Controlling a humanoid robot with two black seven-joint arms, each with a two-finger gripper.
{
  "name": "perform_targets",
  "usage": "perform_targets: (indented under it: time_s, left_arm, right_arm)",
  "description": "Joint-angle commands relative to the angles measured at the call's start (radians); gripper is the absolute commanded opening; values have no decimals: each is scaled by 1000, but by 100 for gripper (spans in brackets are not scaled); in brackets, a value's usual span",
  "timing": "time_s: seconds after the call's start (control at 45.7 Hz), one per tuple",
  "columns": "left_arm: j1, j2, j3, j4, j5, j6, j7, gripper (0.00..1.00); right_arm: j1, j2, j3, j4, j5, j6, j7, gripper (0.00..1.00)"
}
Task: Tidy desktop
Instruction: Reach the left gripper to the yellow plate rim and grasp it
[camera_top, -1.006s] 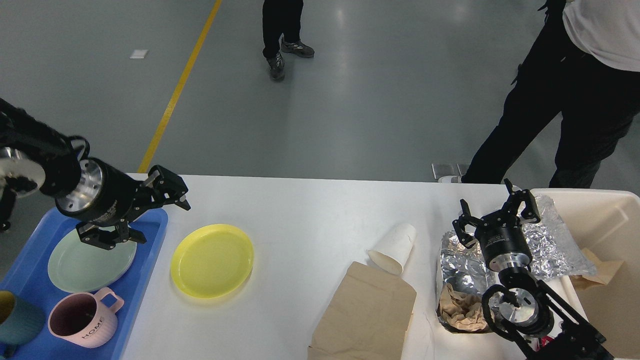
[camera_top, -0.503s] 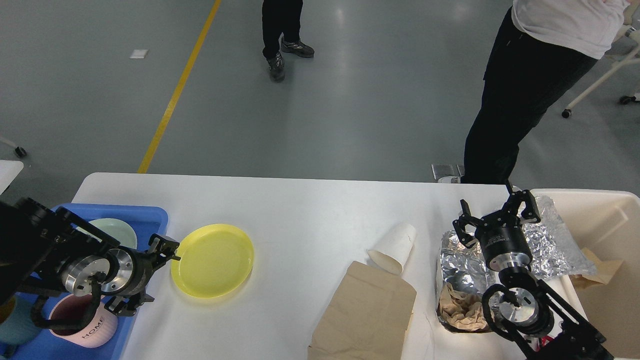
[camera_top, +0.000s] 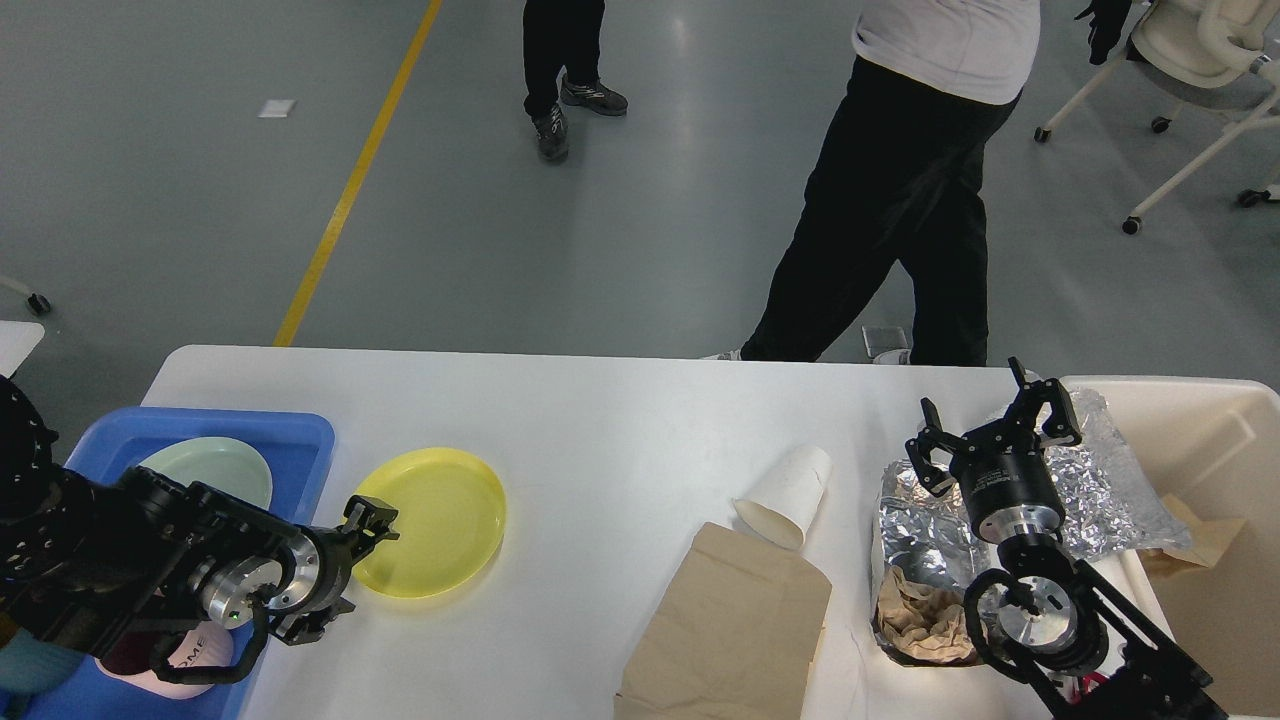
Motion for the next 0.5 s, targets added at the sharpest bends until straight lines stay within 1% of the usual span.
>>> perform_targets:
  time_s: [0.0,0.066,0.109,0.175,0.262,0.481]
  left_arm:
    - [4,-4,-16,8,30,-1,0,68]
    - [9,-4,-30,8,41,-3,0,60]
    - [11,-7,-31,8,48,-3,0,56]
    - [18,-7,-31,8,53,-7,0,46]
    - [23,-7,-31,8,53,-9,0,38]
    - [41,-7,-31,10,53,-4,0,35]
  right_arm:
    - [1,0,0,-1,0,0,0,100]
    - [1,0,0,-1,0,0,0,100]
    - [1,0,0,-1,0,0,0,100]
    - [0,0,0,1,0,0,0,100]
    - [1,0,0,-1,0,0,0,100]
    - [1,0,0,1,0,0,0,100]
